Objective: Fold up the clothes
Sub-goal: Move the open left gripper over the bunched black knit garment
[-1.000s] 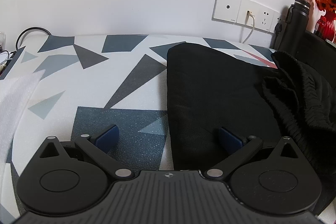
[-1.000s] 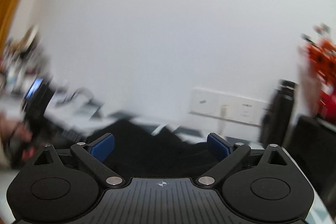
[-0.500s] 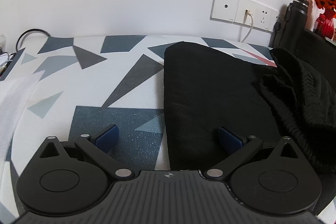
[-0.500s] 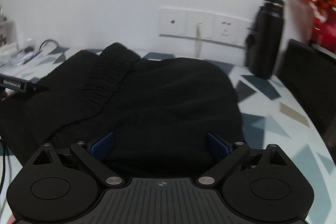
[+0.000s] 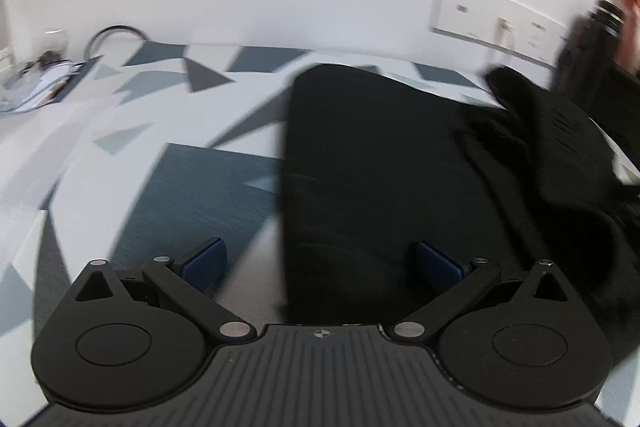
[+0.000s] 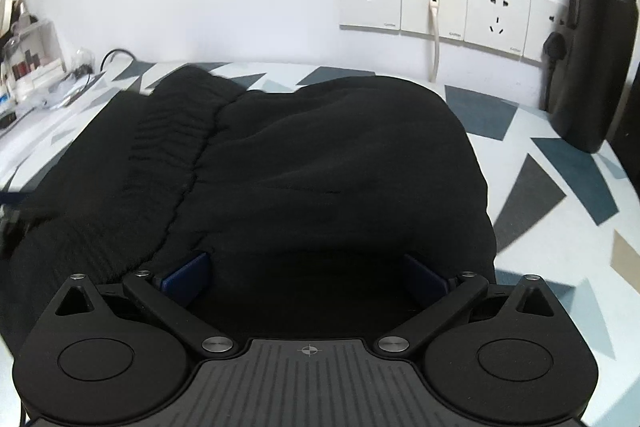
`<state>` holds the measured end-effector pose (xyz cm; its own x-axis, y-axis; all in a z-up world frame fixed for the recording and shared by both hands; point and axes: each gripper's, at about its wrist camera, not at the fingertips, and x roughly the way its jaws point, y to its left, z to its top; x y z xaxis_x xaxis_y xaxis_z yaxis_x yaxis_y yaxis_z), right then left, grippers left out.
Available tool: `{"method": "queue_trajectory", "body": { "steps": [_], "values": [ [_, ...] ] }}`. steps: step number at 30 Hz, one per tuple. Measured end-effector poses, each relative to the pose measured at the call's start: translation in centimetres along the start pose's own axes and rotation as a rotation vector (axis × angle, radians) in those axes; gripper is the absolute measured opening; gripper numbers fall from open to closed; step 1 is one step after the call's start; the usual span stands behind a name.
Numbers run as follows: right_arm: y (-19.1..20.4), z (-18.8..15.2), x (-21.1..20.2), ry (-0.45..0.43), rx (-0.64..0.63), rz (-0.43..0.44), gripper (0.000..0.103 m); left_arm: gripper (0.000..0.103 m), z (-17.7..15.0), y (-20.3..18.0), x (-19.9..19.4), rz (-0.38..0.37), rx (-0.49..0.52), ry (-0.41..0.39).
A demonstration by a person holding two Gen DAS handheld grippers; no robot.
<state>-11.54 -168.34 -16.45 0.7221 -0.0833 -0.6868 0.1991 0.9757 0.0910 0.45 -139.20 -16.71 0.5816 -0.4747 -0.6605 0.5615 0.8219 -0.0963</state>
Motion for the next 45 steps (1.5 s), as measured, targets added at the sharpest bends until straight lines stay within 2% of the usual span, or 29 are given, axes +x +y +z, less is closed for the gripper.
{"method": "queue_trajectory", "body": {
  "steps": [3, 7, 10, 15, 17, 19, 22, 26, 28, 30, 38, 43, 45],
  "values": [
    [-0.2, 0.2, -0.2, -0.016, -0.001, 0.008, 0.102, 0.103, 0.6, 0.9, -0.4, -0.023, -0.024, 0.049],
    [-1.4, 0.1, -1.6, -0.067, 0.035, 0.029, 0.102, 0.103, 2.1, 3.6, -2.0, -0.029, -0.131, 0.075],
    [-3.5, 0.1, -3.8, -0.152, 0.103, 0.052, 0.102, 0.103, 3.9, 2.5, -2.3, -0.064, -0.117, 0.050],
    [-8.9, -0.2, -5.6, -0.253, 0.328, -0.015, 0.102, 0.103, 7.0, 0.1, -2.6, -0.130, -0.082, 0.007],
    [-10.8, -0.9, -4.9, -0.229, 0.415, -0.054, 0.102, 0.103, 8.3, -0.9, -2.8, -0.157, -0.069, -0.010],
    [-12.1, -2.0, -3.7, -0.208, 0.449, -0.033, 0.102, 0.103, 9.6, -1.8, -2.9, -0.183, -0.055, -0.027],
    [-12.6, -3.2, -3.3, -0.231, 0.450, 0.008, 0.102, 0.103, 11.3, -3.3, -2.3, -0.222, -0.045, -0.040],
    [-11.5, -3.2, -3.4, -0.231, 0.353, -0.086, 0.102, 0.103, 12.9, -5.2, 1.9, -0.247, -0.107, 0.018],
    [-11.4, -3.3, -3.3, -0.214, 0.361, -0.076, 0.102, 0.101, 13.3, -6.1, 3.7, -0.243, -0.124, 0.043],
    [-11.5, -3.5, -3.2, -0.218, 0.368, -0.048, 0.102, 0.100, 13.3, -6.9, 5.0, -0.244, -0.125, 0.059],
    [-11.8, -3.8, -3.1, -0.215, 0.391, -0.055, 0.102, 0.100, 12.7, -8.9, 7.1, -0.288, -0.076, 0.074],
    [-11.6, -3.7, -3.0, -0.214, 0.383, -0.056, 0.102, 0.100, 11.9, -7.8, 10.2, -0.327, -0.145, 0.164],
    [-11.5, -3.7, -3.0, -0.212, 0.376, -0.054, 0.102, 0.102, 11.7, -7.7, 10.3, -0.335, -0.137, 0.155]
  ]
}}
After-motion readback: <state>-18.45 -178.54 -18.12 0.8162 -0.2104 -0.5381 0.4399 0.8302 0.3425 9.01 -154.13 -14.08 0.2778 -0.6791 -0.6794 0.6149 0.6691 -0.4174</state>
